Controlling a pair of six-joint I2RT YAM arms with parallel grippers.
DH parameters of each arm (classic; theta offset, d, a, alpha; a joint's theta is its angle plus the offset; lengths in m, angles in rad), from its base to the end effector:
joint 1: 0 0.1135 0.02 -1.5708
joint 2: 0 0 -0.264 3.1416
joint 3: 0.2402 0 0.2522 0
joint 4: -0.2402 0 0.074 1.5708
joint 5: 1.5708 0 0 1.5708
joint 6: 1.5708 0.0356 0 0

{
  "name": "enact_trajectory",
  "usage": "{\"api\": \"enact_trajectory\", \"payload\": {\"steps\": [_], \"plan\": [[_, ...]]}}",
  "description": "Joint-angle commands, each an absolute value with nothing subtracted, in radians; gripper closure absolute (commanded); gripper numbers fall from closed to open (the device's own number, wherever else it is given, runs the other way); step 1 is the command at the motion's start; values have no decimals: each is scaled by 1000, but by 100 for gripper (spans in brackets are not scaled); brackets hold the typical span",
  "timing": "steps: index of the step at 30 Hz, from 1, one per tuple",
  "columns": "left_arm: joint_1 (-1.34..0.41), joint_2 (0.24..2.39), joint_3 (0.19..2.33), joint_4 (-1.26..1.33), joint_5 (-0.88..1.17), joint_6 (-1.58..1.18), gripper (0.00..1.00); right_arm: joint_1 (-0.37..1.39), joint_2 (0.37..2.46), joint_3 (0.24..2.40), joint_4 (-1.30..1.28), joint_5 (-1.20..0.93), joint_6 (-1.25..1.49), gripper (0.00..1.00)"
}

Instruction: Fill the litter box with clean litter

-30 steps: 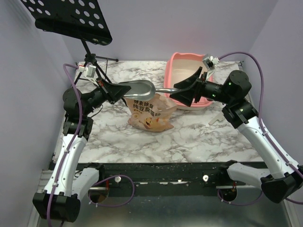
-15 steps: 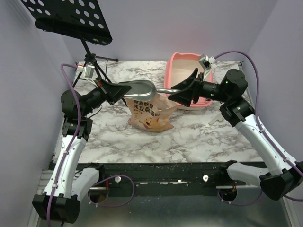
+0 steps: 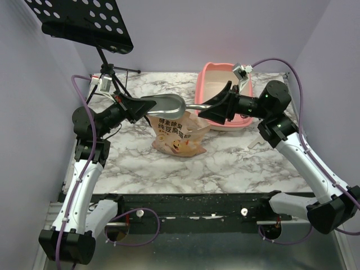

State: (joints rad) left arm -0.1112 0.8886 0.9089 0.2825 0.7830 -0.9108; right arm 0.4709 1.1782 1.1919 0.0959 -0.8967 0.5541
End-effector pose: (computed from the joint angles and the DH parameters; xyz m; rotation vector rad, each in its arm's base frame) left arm 0.1880 -0.0463 0.4130 0.1666 1.4840 -1.3350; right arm 0.2180 0.1422 0.4313 -0.7380 1.5235 1.4416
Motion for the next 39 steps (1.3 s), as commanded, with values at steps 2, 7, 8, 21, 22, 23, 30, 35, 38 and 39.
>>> {"api": "enact_trajectory", "payload": {"steps": [2, 7, 8, 21, 22, 23, 30, 35, 38, 39], "plan": [[-109, 884, 916, 350, 807, -934, 100, 472, 1186, 1192, 163, -942, 597, 37], [-107, 882, 917, 354, 804, -934, 100, 480, 1201, 1195, 189, -951, 620, 42], [-107, 882, 917, 353, 802, -934, 100, 482, 1204, 1196, 192, -953, 623, 43], [-109, 887, 908, 367, 805, -942, 100, 499, 1216, 1210, 218, -951, 632, 52], [-107, 887, 907, 367, 805, -940, 100, 500, 1216, 1212, 219, -953, 635, 52], [-109, 887, 905, 367, 807, -940, 100, 500, 1216, 1212, 222, -953, 637, 52], [-109, 885, 897, 371, 805, -942, 100, 506, 1223, 1218, 242, -956, 650, 53], [-110, 885, 899, 371, 802, -940, 100, 512, 1232, 1226, 241, -954, 650, 60], [-110, 885, 900, 371, 805, -940, 100, 514, 1235, 1235, 233, -953, 647, 66], [-109, 885, 900, 371, 807, -939, 100, 515, 1235, 1236, 233, -951, 646, 68]]}}
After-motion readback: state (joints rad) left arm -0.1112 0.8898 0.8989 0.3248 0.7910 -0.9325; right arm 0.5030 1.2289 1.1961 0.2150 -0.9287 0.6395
